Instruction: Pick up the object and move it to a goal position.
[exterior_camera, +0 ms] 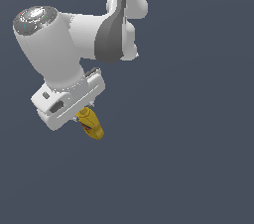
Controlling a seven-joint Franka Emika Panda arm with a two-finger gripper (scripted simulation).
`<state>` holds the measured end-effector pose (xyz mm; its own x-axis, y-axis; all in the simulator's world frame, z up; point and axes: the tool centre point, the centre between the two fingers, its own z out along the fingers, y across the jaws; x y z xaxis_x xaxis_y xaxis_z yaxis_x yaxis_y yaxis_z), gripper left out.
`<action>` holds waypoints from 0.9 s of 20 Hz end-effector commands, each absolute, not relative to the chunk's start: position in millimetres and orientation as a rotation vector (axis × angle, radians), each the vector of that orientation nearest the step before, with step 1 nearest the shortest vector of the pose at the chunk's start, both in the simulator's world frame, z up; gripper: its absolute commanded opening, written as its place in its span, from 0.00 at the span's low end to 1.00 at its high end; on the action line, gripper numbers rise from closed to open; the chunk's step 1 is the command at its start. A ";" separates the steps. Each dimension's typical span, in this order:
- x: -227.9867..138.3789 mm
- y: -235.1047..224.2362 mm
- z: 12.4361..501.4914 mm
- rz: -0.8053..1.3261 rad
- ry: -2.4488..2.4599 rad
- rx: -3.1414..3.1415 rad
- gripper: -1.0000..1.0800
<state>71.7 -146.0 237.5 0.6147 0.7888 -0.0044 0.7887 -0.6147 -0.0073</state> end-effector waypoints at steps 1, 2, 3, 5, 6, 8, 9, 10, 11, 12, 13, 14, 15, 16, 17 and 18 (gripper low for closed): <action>81.8 -154.4 246.8 0.000 -1.380 -2.823 0.00; 84.7 -157.1 248.1 0.000 -1.380 -2.823 0.00; 87.3 -159.5 249.3 0.000 -1.380 -2.823 0.00; 91.9 -163.8 251.4 0.000 -1.380 -2.823 0.00; 93.9 -165.6 252.3 0.000 -1.380 -2.823 0.00; 97.3 -169.0 253.5 0.000 -1.379 -2.823 0.00; 98.8 -170.3 254.1 0.000 -1.379 -2.823 0.00; 100.1 -171.4 254.7 0.000 -1.379 -2.823 0.00; 101.2 -172.4 255.2 0.000 -1.379 -2.823 0.00; 102.1 -173.3 255.6 0.000 -1.379 -2.823 0.00; 102.9 -174.0 256.0 0.000 -1.379 -2.823 0.00; 103.6 -174.5 256.2 0.000 -1.379 -2.823 0.00; 104.1 -174.9 256.5 0.000 -1.379 -2.823 0.00; 104.4 -175.2 256.6 0.000 -1.379 -2.823 0.00; 104.7 -175.4 256.7 0.000 -1.379 -2.823 0.00; 104.7 -175.5 256.7 0.000 -1.379 -2.823 0.00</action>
